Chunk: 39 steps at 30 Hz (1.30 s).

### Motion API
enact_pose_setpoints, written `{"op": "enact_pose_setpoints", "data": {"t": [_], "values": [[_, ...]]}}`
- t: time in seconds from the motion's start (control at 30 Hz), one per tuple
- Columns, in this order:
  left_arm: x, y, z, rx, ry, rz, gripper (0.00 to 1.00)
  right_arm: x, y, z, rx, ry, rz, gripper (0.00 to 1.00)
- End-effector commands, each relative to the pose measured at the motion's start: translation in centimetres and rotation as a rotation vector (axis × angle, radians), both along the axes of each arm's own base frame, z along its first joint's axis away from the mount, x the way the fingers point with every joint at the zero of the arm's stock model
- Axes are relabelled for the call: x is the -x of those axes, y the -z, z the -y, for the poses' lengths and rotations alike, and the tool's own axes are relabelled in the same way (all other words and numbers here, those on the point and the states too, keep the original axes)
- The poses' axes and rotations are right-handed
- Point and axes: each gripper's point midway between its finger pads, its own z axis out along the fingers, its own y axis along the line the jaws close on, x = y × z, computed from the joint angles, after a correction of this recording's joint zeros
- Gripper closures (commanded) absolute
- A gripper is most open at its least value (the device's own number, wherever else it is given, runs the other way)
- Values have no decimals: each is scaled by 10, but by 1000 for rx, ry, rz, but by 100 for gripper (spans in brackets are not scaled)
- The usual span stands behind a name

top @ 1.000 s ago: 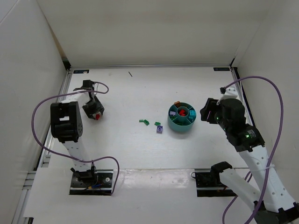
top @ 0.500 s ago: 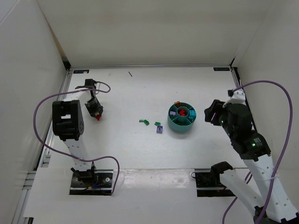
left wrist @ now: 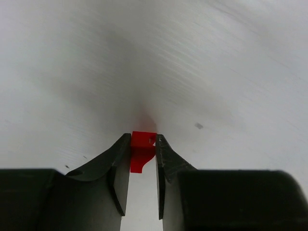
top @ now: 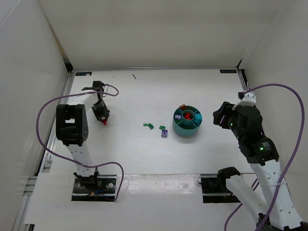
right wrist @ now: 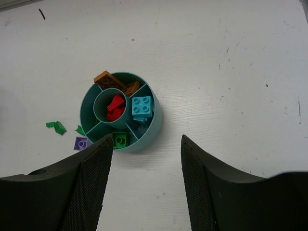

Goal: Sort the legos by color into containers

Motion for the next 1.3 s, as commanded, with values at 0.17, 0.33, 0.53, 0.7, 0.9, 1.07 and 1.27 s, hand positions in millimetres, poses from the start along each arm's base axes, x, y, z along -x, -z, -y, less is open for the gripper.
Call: {"op": "enact_pose_setpoints", "data": {"t": [0.17,0.33,0.53,0.7,0.9,1.07,1.27], "values": [[-34,-135,147,8,406,318,79,-12,-7,5,-27,-2,35,38],[-35,-212,266,128,649,527,78,-7,-5,11,-54,3,40,38],[-17,-285,393,259,884,790,71,1,-7,16,-52,-2,71,38],[-8,-286,448,287,968,817,70,8,-9,23,-43,26,73,38],[-3,-249,461,324,943,748,70,18,-11,26,-33,32,91,38],[8,-224,468,330,941,697,70,21,-8,24,-8,23,89,38],[13,-204,475,326,937,656,70,26,-9,26,25,24,95,38]]}}
